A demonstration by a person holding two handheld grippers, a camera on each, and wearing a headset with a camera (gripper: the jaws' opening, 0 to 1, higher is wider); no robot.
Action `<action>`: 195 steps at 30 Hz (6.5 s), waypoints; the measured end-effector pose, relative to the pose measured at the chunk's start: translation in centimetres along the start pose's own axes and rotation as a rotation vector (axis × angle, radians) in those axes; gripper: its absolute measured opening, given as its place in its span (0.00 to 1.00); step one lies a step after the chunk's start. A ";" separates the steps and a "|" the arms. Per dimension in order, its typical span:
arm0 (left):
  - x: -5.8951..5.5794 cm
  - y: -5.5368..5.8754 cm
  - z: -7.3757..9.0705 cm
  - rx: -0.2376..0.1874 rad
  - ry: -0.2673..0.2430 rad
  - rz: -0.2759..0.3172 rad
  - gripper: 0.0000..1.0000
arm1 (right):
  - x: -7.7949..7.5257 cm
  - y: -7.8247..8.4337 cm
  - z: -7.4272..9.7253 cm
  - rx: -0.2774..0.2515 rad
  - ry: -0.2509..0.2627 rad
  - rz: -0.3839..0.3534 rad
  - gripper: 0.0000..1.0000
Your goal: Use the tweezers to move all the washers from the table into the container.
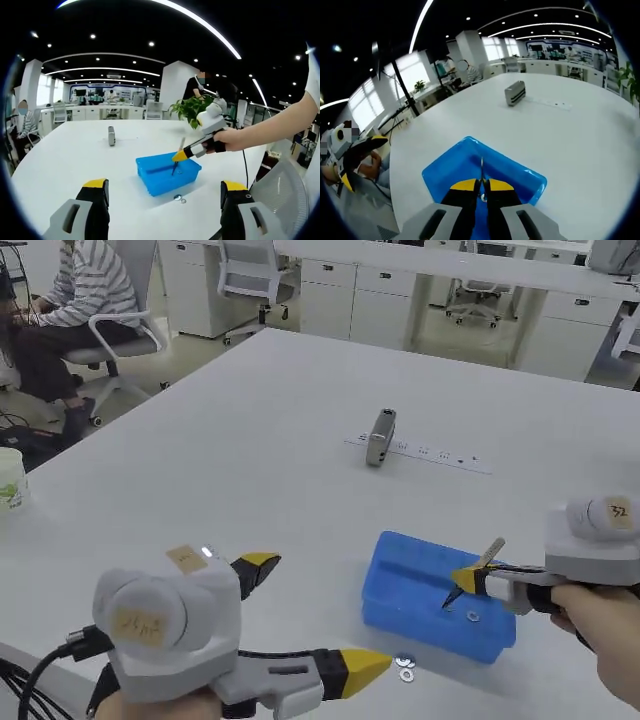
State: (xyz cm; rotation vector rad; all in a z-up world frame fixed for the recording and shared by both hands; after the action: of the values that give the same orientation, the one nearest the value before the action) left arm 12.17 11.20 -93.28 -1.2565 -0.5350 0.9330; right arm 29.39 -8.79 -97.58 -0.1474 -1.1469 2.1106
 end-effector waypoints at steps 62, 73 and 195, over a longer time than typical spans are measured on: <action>0.1 0.1 -0.2 0.001 0.023 0.036 0.94 | 1.5 -1.1 3.1 -0.161 -0.059 -0.002 0.04; 0.1 0.2 -0.1 0.004 0.019 0.035 0.94 | 2.9 -1.7 4.7 -0.221 -0.100 -0.043 0.04; 0.0 0.3 -0.1 0.019 0.031 0.038 0.91 | 7.6 3.6 -0.8 0.048 -0.326 0.023 0.01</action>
State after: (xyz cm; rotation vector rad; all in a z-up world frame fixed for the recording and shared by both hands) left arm 12.17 11.19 -93.64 -1.2660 -0.4784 0.9464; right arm 22.20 -4.58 -99.08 0.2151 -1.2827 2.2352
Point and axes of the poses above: the centre of the closed fingertips' face, and the gripper's own axes: z roughly backward along the fingers, x roughly to its left, y roughly out of its underside, the point moved 8 cm from there along z, roughly backward along the fingers, and after that the axes turned 4 degrees about y, right-handed, at the moved point
